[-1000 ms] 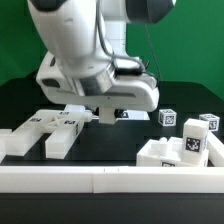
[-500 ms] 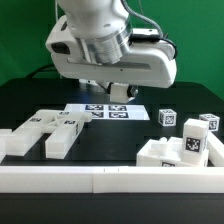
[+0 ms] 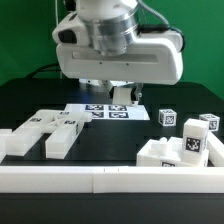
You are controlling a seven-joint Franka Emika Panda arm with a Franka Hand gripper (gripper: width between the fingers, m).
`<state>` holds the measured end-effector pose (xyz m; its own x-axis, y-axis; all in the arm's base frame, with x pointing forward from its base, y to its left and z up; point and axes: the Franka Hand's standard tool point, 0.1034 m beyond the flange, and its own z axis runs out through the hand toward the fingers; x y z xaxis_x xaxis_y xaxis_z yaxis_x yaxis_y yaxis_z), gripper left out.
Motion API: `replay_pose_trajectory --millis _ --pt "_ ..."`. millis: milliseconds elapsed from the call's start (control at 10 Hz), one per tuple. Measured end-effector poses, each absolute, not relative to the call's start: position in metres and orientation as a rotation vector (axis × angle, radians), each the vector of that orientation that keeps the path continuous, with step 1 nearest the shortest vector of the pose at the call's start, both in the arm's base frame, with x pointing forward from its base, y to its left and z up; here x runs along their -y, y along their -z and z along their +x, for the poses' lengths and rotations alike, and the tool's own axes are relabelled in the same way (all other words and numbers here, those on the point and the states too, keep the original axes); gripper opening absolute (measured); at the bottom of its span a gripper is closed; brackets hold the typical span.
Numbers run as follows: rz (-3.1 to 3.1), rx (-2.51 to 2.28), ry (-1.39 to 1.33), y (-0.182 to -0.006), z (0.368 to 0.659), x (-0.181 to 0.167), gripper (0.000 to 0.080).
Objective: Assemble chair
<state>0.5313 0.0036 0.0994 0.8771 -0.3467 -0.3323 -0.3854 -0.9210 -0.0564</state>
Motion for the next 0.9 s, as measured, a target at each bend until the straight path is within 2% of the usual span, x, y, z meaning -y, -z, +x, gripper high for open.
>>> replay_pose_trajectory --millis 200,700,900 --pt "-2.968 -0.455 -0.333 -0.117 0.548 -0.012 0.0291" --pt "-3.044 -0.459 0.253 -0.11 0.563 -0.01 0.0291" --pt "-3.045 -0.435 0.444 -0.115 0.573 -0.013 0.0291"
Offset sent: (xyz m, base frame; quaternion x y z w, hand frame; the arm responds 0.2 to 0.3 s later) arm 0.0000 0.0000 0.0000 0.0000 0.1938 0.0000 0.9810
